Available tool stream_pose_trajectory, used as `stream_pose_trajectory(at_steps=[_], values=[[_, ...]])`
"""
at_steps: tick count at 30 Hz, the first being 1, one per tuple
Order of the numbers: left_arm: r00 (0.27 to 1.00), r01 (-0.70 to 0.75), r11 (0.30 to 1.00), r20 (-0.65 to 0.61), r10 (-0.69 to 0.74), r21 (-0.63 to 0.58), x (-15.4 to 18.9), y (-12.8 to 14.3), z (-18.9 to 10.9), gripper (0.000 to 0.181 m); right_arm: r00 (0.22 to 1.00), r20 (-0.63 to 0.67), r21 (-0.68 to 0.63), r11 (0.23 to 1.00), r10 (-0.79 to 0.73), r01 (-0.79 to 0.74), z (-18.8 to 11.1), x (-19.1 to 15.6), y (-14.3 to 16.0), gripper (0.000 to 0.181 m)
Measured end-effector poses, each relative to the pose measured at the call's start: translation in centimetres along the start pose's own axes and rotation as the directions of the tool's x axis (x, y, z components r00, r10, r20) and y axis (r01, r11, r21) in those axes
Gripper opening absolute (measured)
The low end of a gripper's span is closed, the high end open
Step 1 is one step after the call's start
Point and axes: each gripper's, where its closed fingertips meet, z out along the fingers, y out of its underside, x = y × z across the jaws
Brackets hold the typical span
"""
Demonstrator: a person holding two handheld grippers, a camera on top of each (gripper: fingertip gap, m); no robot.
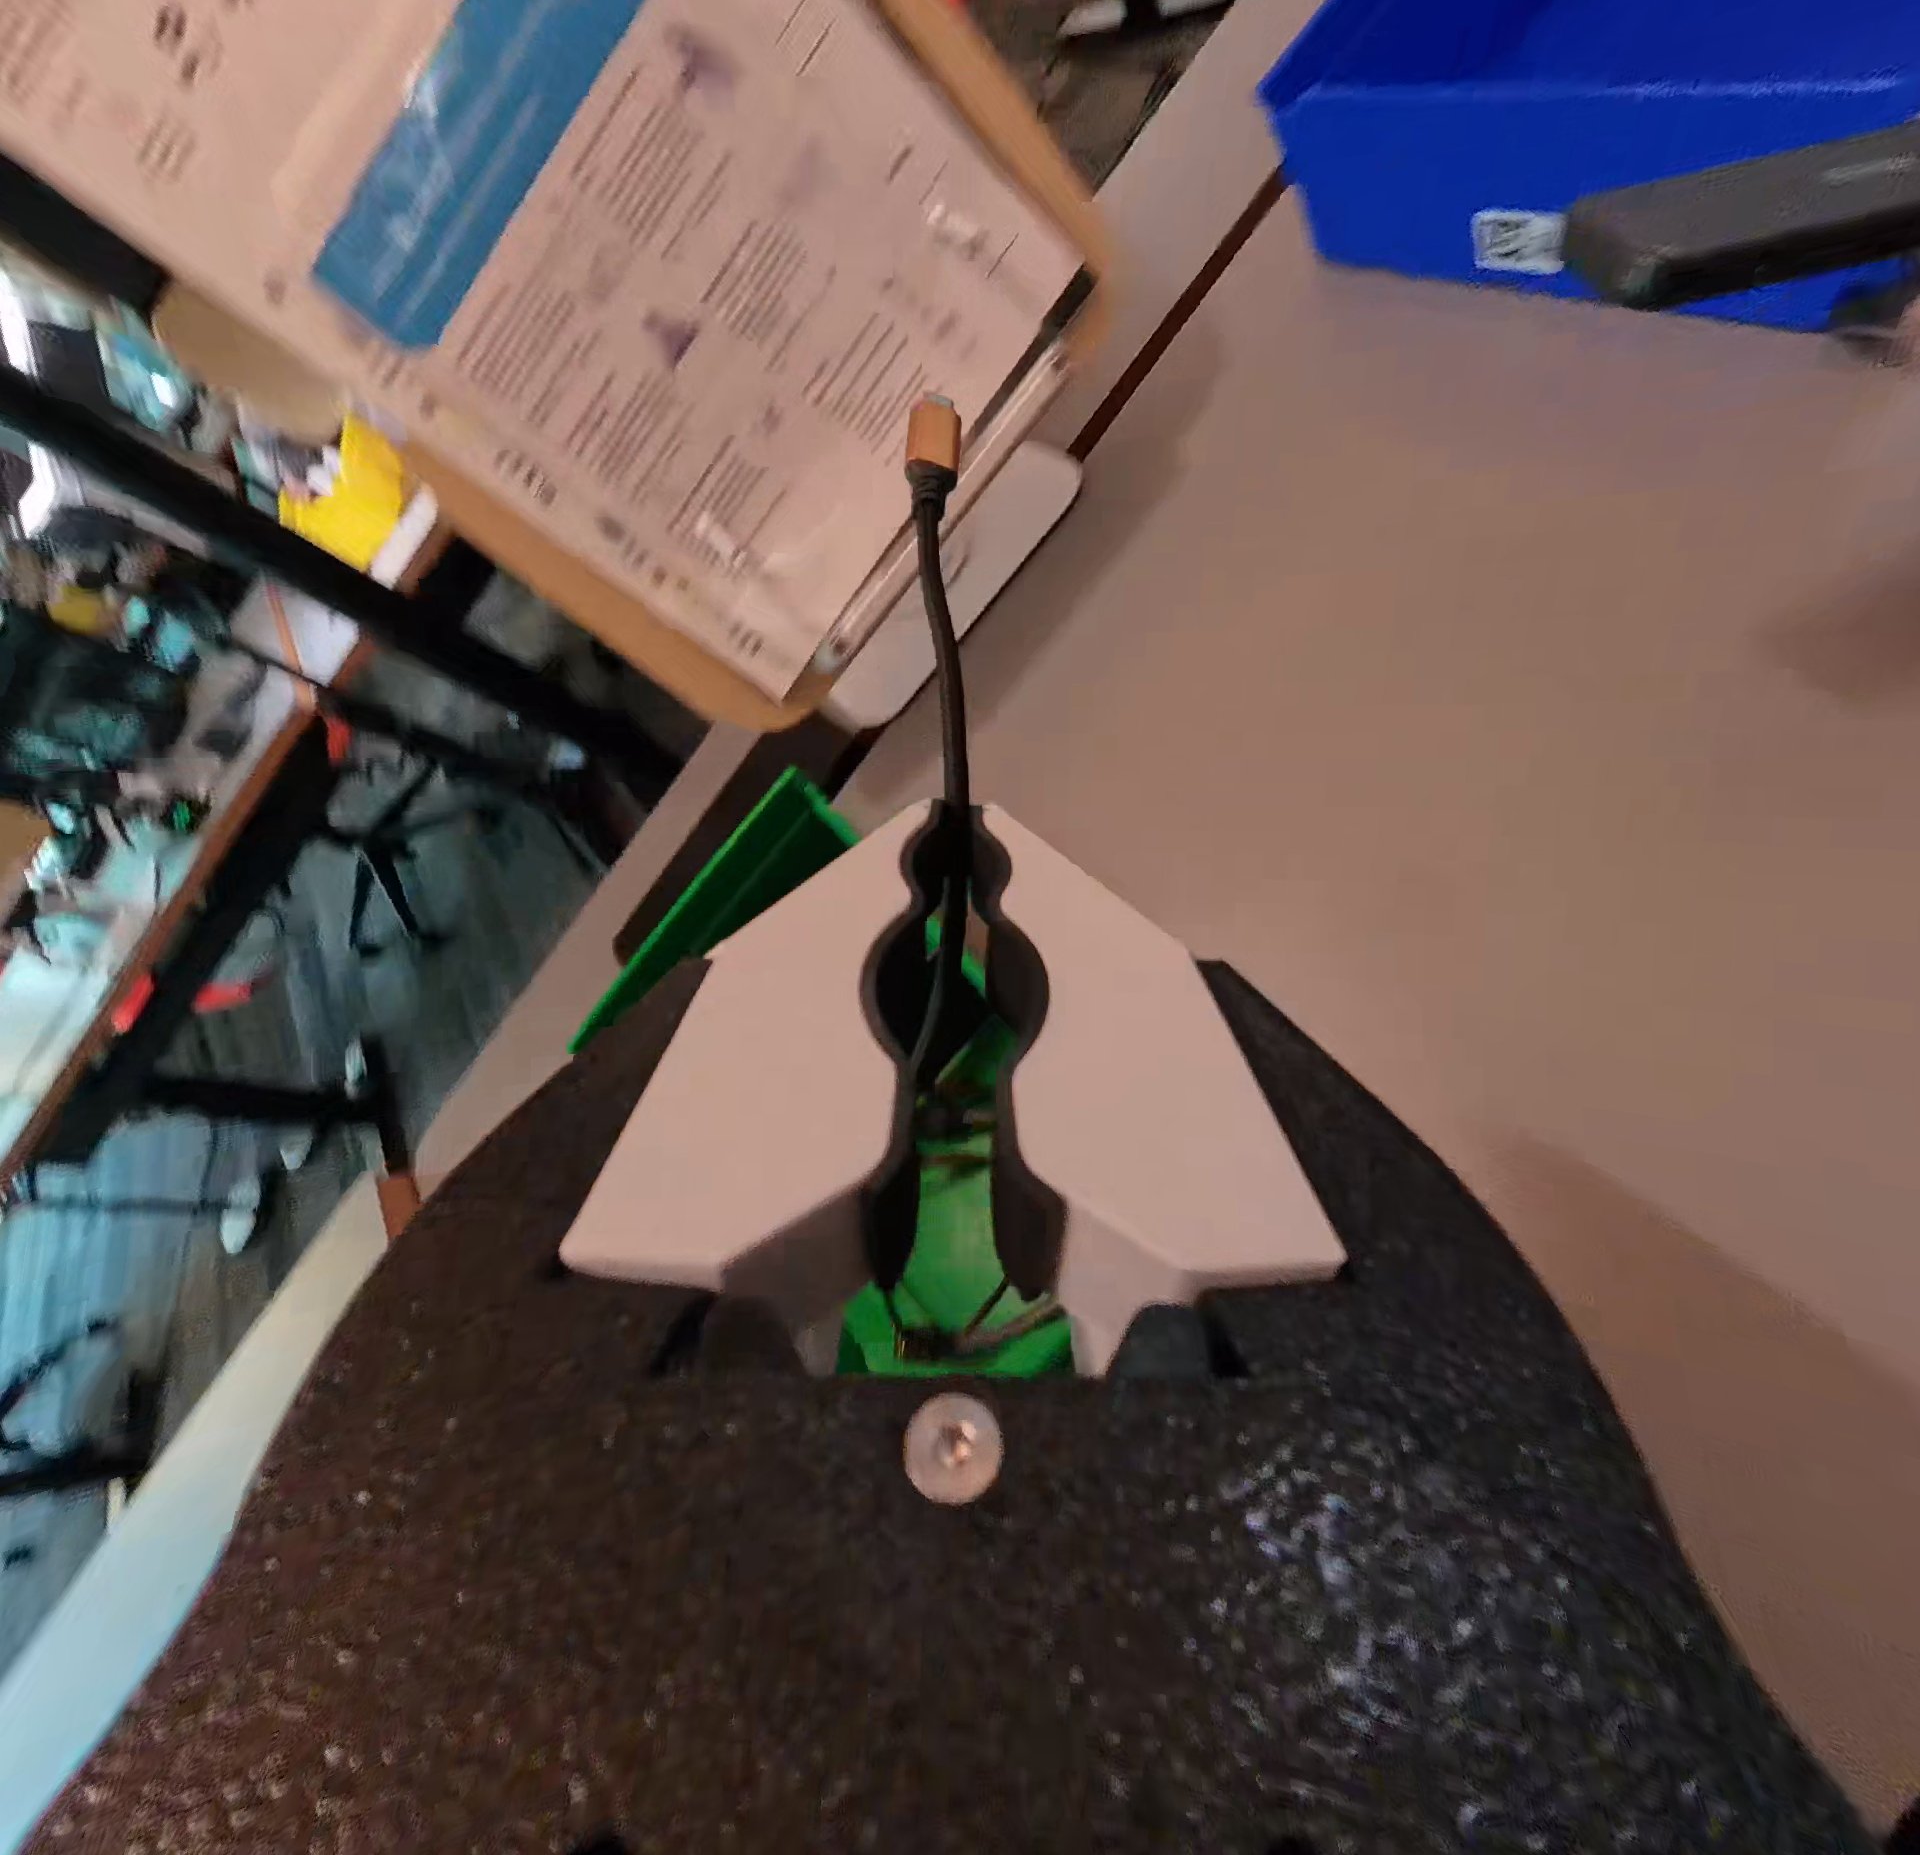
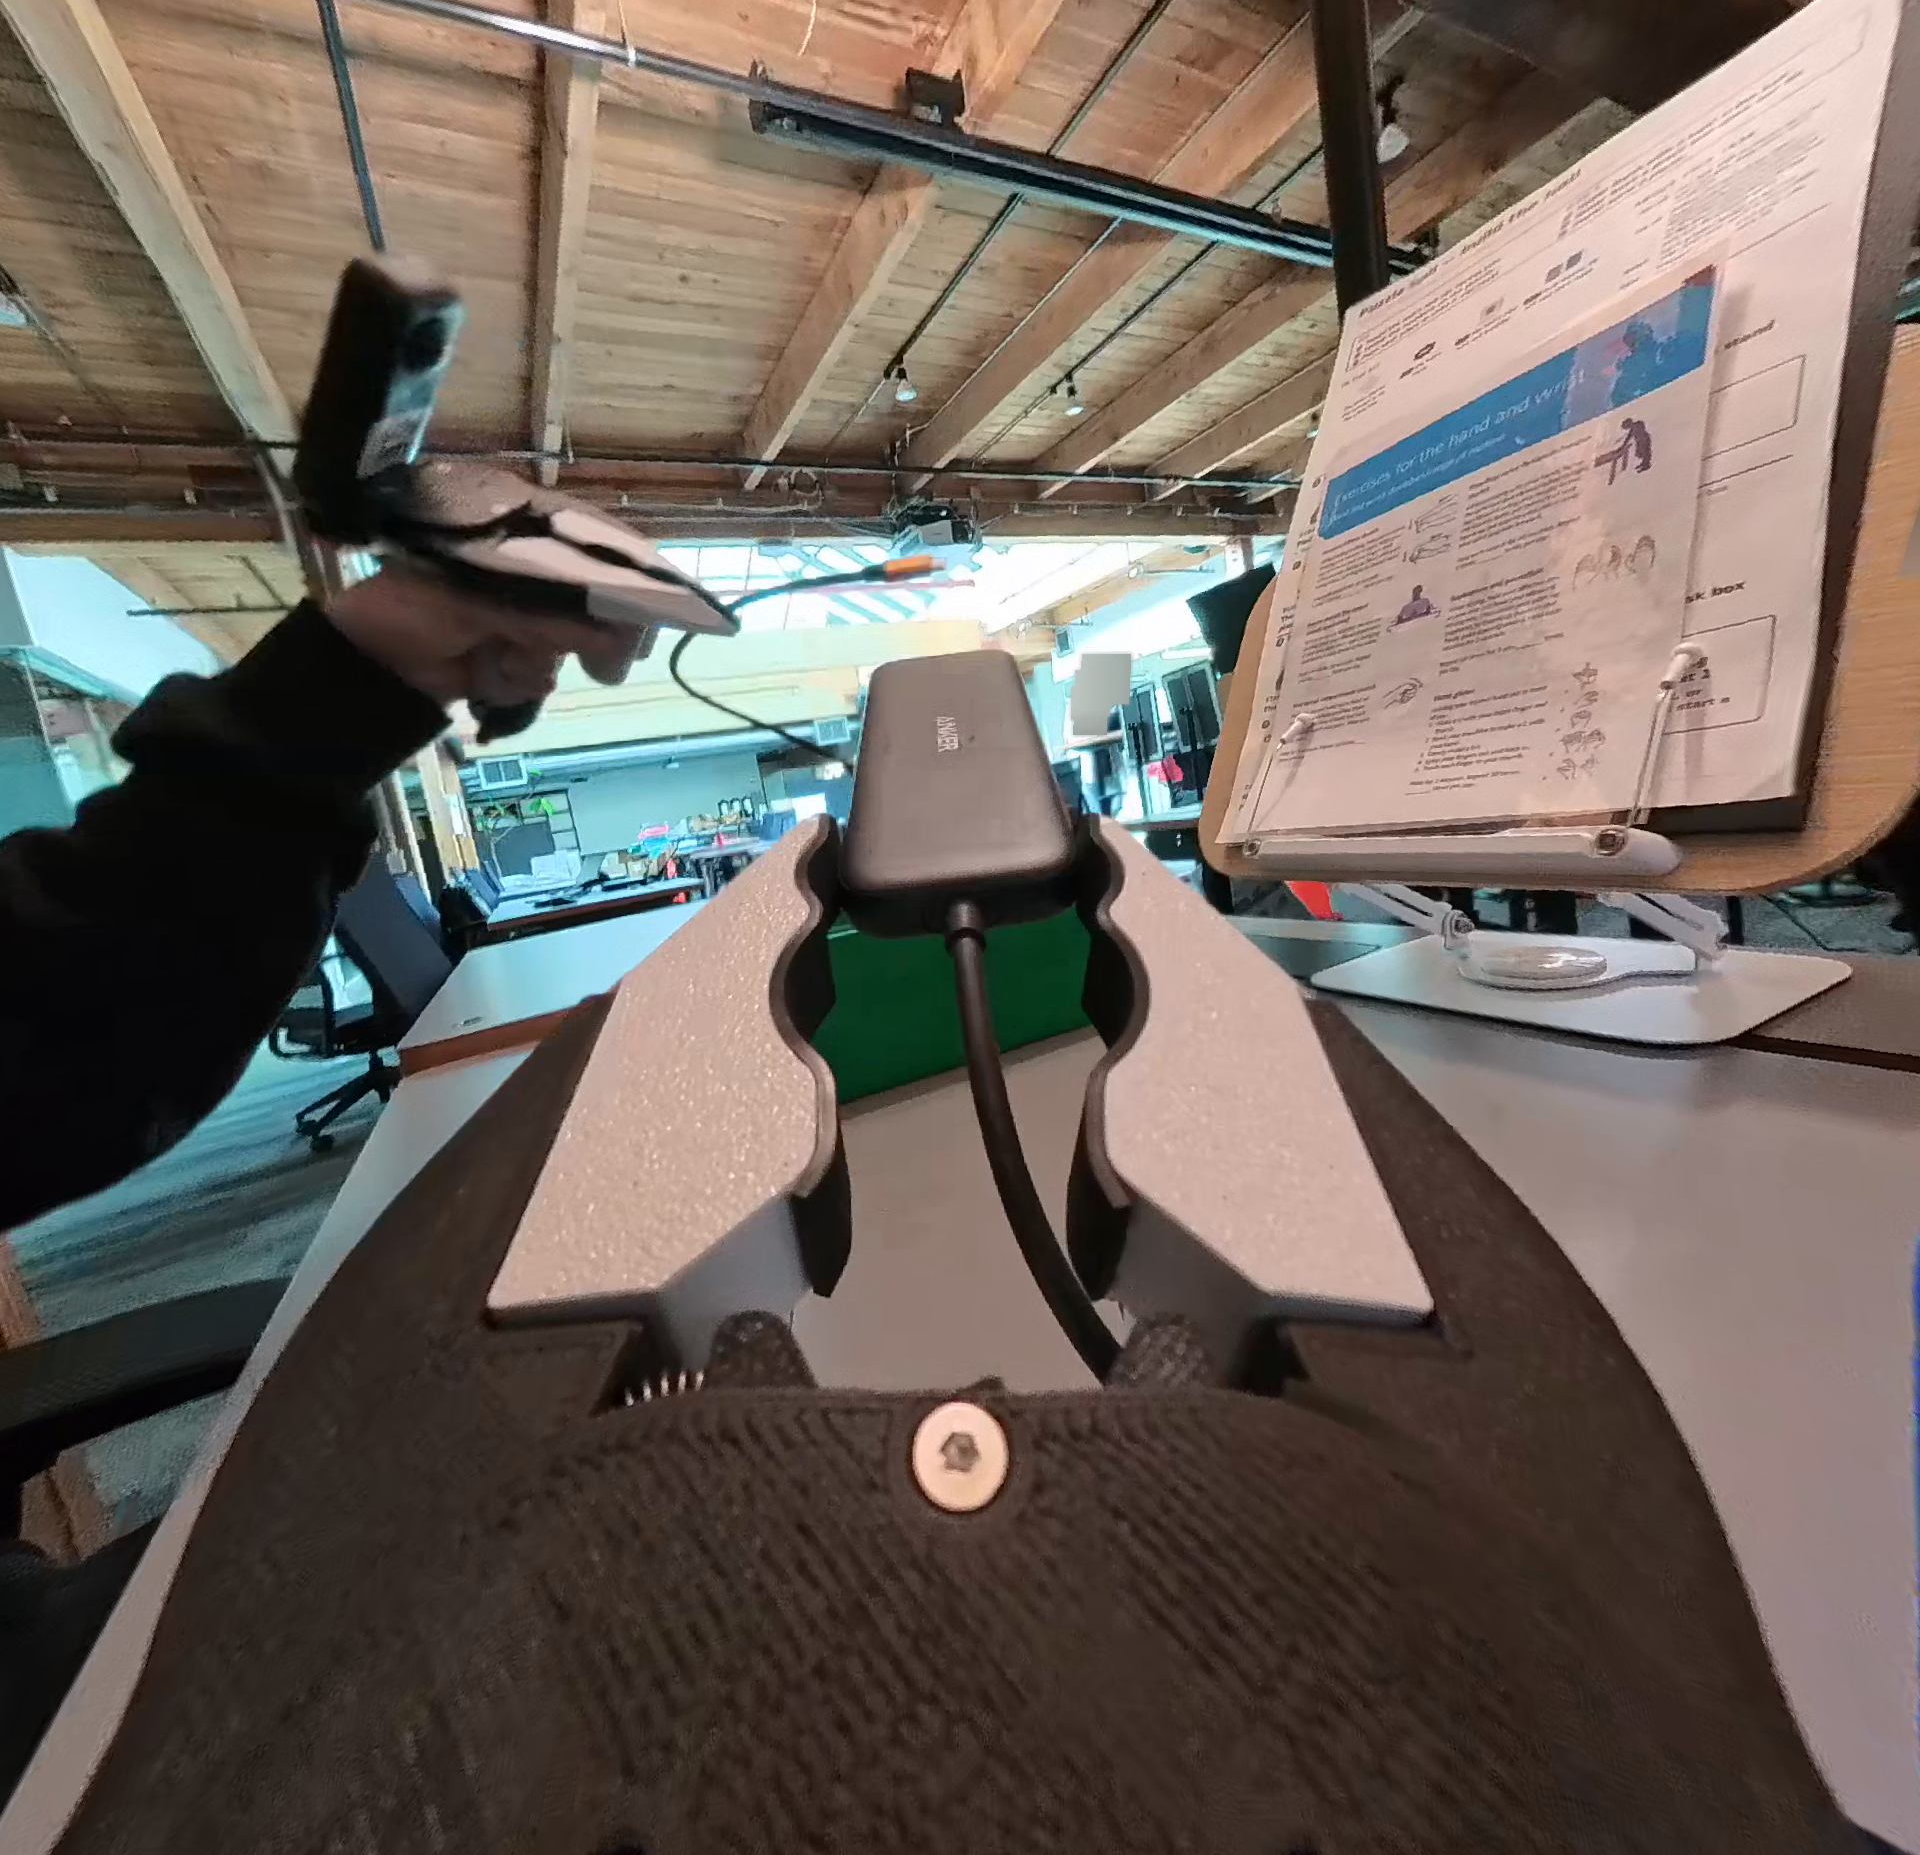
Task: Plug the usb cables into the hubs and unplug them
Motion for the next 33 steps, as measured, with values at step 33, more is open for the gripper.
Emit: stream_pose_trajectory(at_steps=[33], values=[[0.871,0.381,0.885,-0.218,-0.441,-0.267,20.6,13.0,12.9,0.026,1.000,-0.025,0.025,1.000,-0.002,0.002,-0.5,0.7,-0.7,0.045]])
